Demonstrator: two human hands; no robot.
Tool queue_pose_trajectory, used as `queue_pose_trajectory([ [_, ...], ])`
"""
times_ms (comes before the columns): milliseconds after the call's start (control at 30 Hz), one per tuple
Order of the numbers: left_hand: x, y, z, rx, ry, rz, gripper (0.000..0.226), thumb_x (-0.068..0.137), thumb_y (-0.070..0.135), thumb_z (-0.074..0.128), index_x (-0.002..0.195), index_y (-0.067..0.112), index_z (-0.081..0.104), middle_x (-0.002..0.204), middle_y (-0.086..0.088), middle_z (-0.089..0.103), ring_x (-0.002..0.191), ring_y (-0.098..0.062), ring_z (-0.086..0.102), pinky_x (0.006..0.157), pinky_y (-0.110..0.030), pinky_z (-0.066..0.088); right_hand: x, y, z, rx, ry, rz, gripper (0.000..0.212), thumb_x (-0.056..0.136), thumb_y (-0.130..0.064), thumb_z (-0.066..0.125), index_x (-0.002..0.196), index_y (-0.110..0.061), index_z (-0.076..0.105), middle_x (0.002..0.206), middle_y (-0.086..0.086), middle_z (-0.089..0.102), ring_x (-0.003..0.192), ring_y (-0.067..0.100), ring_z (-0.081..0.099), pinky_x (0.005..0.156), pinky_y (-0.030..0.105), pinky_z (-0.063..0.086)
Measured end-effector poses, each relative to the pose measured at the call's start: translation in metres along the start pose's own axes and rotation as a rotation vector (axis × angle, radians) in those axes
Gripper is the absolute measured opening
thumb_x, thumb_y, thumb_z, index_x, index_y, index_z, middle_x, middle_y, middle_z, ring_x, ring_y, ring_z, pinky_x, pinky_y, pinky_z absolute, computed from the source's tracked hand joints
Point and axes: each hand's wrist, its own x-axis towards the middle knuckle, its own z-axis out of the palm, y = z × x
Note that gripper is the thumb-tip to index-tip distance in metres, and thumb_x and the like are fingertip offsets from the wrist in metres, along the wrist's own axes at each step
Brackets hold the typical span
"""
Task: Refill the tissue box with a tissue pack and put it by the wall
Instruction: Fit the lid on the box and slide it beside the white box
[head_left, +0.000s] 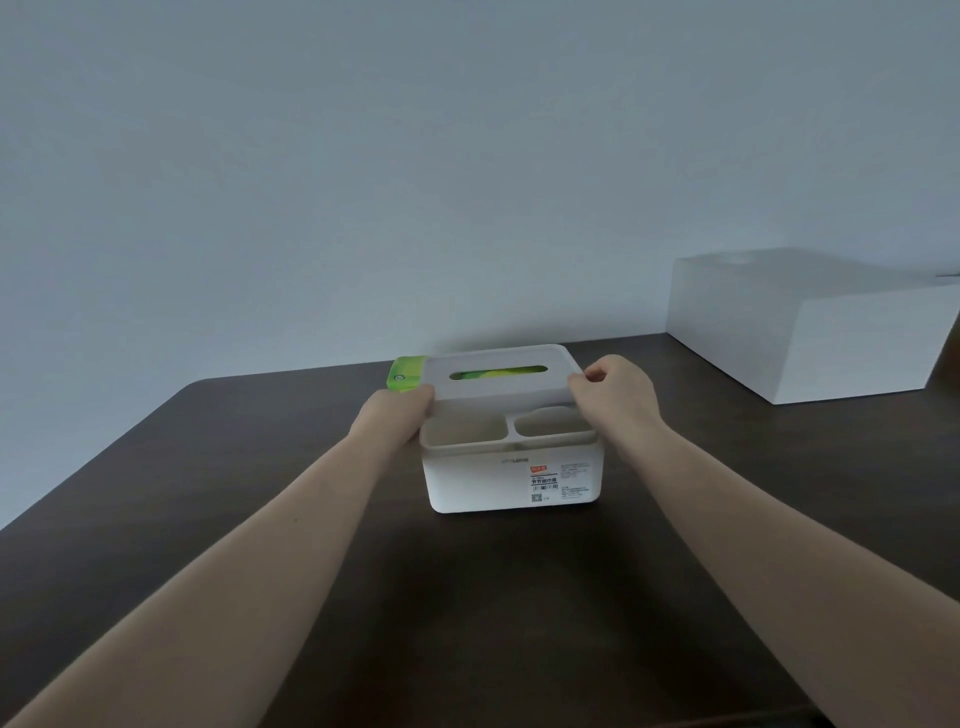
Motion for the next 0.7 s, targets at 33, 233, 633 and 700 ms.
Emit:
queue_pose_trajectory([
  [33,-0.001,0.0,0.0,-0.006,-0.01,0.003,0.032,0.088,0.034,0.047,0.064,0.013,0.047,0.06,-0.003,0.045,0.052,-0.019,0.039,0.052,-0.026,0.03,-0.001,-0.001,0.001,-0.003,0.001,0.005,0.028,0.089,-0.022,0.05,0.104,-0.001,0.064,0.102,0.013,0.068,0.09,0.028,0.058,0.078,0.037,0.047],
  [233,-0.004,-0.006,0.007,0.018,0.023,0.085,0.034,0.087,0.032,0.04,0.059,0.014,0.047,0.064,-0.003,0.049,0.066,-0.025,0.046,0.064,-0.03,0.033,0.005,-0.001,0.006,-0.066,0.017,0.011,0.032,0.087,-0.019,0.046,0.086,0.006,0.065,0.086,0.021,0.068,0.075,0.032,0.058,0.064,0.036,0.047],
  [633,-0.018,-0.008,0.025,0.415,0.263,0.266,0.063,0.101,0.036,0.006,0.1,0.008,0.063,0.074,-0.004,0.055,0.078,-0.028,0.053,0.072,-0.033,0.039,0.01,-0.002,0.008,-0.207,0.062,0.015,0.029,0.088,-0.019,0.044,0.062,-0.008,0.046,0.058,0.004,0.045,0.05,0.019,0.039,0.046,0.026,0.027],
  [700,-0.016,-0.009,0.025,0.327,0.248,0.28,0.054,0.101,0.033,0.009,0.109,0.01,0.057,0.096,-0.009,0.061,0.084,-0.028,0.051,0.075,-0.035,0.038,0.01,-0.003,0.007,-0.223,0.055,0.002,0.027,0.089,-0.019,0.044,0.065,-0.007,0.05,0.059,0.005,0.047,0.052,0.021,0.042,0.046,0.025,0.027],
])
